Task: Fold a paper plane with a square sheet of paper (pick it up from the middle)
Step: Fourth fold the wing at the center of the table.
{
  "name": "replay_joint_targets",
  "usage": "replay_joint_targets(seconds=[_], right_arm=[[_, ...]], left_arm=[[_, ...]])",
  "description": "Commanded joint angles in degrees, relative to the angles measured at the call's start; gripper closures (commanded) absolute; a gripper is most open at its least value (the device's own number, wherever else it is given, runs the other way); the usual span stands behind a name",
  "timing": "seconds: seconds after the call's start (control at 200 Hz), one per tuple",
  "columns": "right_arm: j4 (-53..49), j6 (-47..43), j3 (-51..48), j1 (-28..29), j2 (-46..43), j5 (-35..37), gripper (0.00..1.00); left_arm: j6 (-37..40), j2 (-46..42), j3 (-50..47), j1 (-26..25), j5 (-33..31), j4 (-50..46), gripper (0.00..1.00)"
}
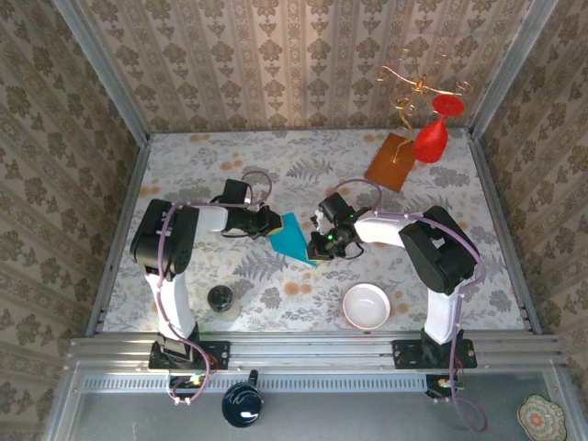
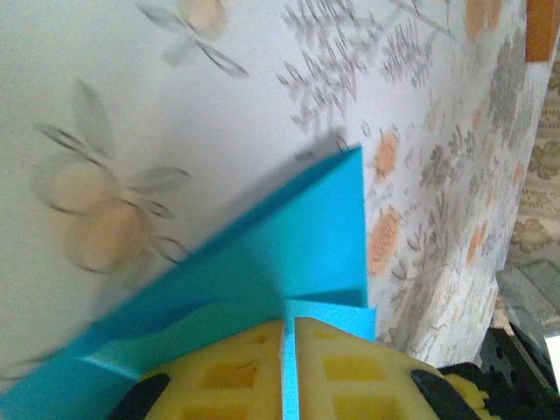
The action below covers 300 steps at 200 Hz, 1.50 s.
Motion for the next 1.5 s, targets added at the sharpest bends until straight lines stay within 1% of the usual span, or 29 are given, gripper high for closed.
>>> replay_joint_targets(seconds=[0.0,0.16,0.315,0.4,0.51,0.6,0.69,0.76,0.83,0.87,0.975,1.085,1.185,1.365,1.495], right_arm=[[-11.08,0.26,-4.24,-0.10,5.81,10.94,0.93],[-11.12,0.50,-3.88,-0.10,5.75,10.94,0.93],[-10.13,1.23,-3.49,-0.17,4.99,10.03,0.92],[-7.03,2.02,-3.47,-0.19,3.58,7.54,0.92],[-1.32,3.97,-2.09,-0.17,0.84,2.65,0.88],[5.55,6.38,-1.51,-0.18,-3.22,-0.98,0.85],[11.16,7.47,-1.67,-0.19,-7.58,-1.39,0.73],[11.56,5.88,-1.50,-0.58,-9.55,0.57,0.65],[10.40,3.77,-1.11,-1.17,-9.55,3.17,0.57],[9.41,2.59,-0.55,-1.77,-8.65,3.24,0.55],[8.53,0.41,0.88,-2.85,-5.93,2.96,0.52],[7.59,-2.32,3.32,-3.25,-2.86,0.49,0.52],[6.80,-4.56,5.65,-3.35,-0.05,-1.69,0.55],[7.79,-6.69,8.33,-3.97,3.84,-7.48,0.62],[7.84,-7.77,9.58,-4.10,5.45,-8.63,0.65]], left_arm=[[4.27,2.50,1.73,4.23,-8.61,-2.93,0.86],[4.64,3.04,3.12,6.80,-10.54,-5.31,0.86],[5.86,2.25,5.53,8.05,-12.18,-9.19,0.86],[6.52,-0.10,6.69,8.59,-13.16,-11.58,0.86],[6.19,-5.78,6.49,8.90,-15.51,-13.09,0.85],[4.55,-10.99,4.58,8.77,-16.55,-12.79,0.80],[2.58,-16.17,1.20,8.55,-17.29,-12.04,0.73],[0.67,-20.05,-2.34,8.30,-17.75,-10.79,0.65],[-1.08,-23.56,-6.12,8.03,-17.79,-9.40,0.56],[-2.17,-25.39,-8.20,7.85,-17.64,-8.47,0.53],[-5.12,-29.50,-13.45,7.11,-16.84,-5.59,0.47],[-7.20,-32.36,-17.10,6.45,-15.89,-3.86,0.41],[-8.65,-33.64,-19.28,5.86,-14.99,-2.34,0.36],[-10.22,-32.97,-20.97,5.55,-12.28,0.46,0.35],[-10.74,-32.12,-20.97,5.47,-11.37,1.49,0.34]])
